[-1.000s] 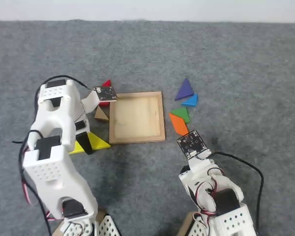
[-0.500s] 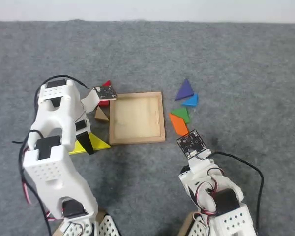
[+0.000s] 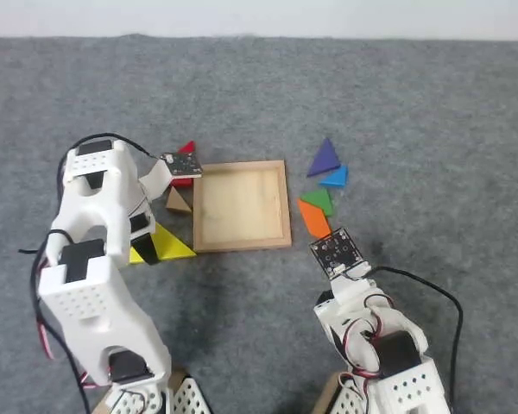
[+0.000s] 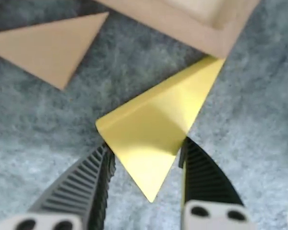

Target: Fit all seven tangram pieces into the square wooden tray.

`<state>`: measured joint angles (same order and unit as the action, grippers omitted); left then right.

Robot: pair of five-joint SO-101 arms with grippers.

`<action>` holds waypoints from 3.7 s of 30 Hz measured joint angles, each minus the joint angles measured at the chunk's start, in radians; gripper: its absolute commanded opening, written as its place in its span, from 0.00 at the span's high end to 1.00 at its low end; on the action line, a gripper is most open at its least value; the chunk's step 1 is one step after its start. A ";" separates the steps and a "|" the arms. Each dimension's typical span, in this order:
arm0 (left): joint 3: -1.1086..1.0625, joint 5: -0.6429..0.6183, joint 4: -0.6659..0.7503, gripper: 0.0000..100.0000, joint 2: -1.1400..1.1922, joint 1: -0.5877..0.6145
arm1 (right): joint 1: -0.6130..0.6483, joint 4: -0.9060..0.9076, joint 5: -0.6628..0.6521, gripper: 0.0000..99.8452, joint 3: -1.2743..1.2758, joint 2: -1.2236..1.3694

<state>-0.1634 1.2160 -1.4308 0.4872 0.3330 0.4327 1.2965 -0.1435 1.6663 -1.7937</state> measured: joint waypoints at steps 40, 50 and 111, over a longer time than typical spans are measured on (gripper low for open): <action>-0.542 0.043 0.387 0.99 -0.450 -0.006 | 0.000 0.000 0.000 0.99 0.000 0.000; -0.592 0.044 0.402 0.99 -0.459 -0.005 | 0.000 0.000 0.000 0.99 0.000 0.000; -0.752 -0.226 0.377 0.99 -0.651 -0.043 | 0.000 0.000 0.003 0.99 0.000 0.000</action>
<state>-0.9152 0.9904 -1.0533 -0.1634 0.2900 0.4327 1.2965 -0.1404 1.6663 -1.7937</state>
